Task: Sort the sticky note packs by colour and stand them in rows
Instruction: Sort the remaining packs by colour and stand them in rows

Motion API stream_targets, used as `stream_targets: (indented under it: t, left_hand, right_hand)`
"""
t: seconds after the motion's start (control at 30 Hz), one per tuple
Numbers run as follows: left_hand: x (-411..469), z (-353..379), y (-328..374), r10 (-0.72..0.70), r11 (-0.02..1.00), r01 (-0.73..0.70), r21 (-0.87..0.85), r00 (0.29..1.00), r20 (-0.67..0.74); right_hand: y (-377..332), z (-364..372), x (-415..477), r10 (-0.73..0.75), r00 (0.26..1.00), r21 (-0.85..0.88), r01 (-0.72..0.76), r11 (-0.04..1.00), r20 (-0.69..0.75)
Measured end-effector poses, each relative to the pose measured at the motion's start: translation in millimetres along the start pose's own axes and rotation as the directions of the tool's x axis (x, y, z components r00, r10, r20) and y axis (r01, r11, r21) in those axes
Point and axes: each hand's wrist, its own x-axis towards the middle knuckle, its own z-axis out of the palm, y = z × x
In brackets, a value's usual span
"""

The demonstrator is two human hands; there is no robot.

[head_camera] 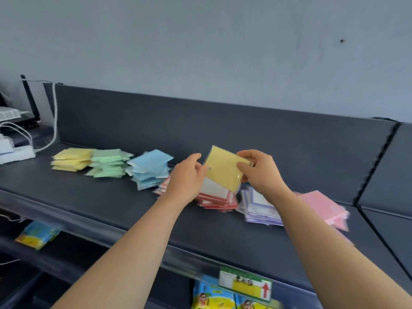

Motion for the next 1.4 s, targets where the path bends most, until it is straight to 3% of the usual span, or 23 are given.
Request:
stream_targets:
  t: [0.27,0.4,0.53,0.83,1.03,1.27,1.4]
  left_hand:
    - [5,-106,-89,-0.079,0.995,0.078,-0.055,0.997,0.001]
    - [9,-149,-127,-0.165,0.973,0.150,-0.177,0.984,-0.073]
    - [14,-182,-157,-0.236,0.953,0.198,-0.228,0.960,-0.152]
    - [45,-230,-220,-0.359,0.920,0.289,-0.264,0.892,-0.274]
    - [71,-261,-269,-0.364,0.931,0.336,-0.141,0.878,-0.312]
    - [106,-289,-332,-0.320,0.946,0.323,-0.005,0.934,-0.162]
    - [123,-296,-358,-0.309,0.949,0.314,0.034,0.946,-0.094]
  right_hand:
    - [-58,119,-2,0.024,1.000,0.090,-0.023,0.996,-0.016]
    - [-79,173,2,0.115,0.993,0.197,-0.110,0.974,-0.012]
    - [-97,222,14,0.108,0.994,0.234,-0.104,0.967,-0.003]
    - [-124,304,58,-0.096,0.988,0.036,0.092,0.995,0.124]
    - [-152,363,83,-0.090,0.977,-0.032,0.098,0.995,0.194]
    - [-165,436,121,-0.002,0.978,-0.176,0.039,0.984,0.210]
    - [-166,465,138,0.024,0.978,-0.367,0.055,0.929,0.208]
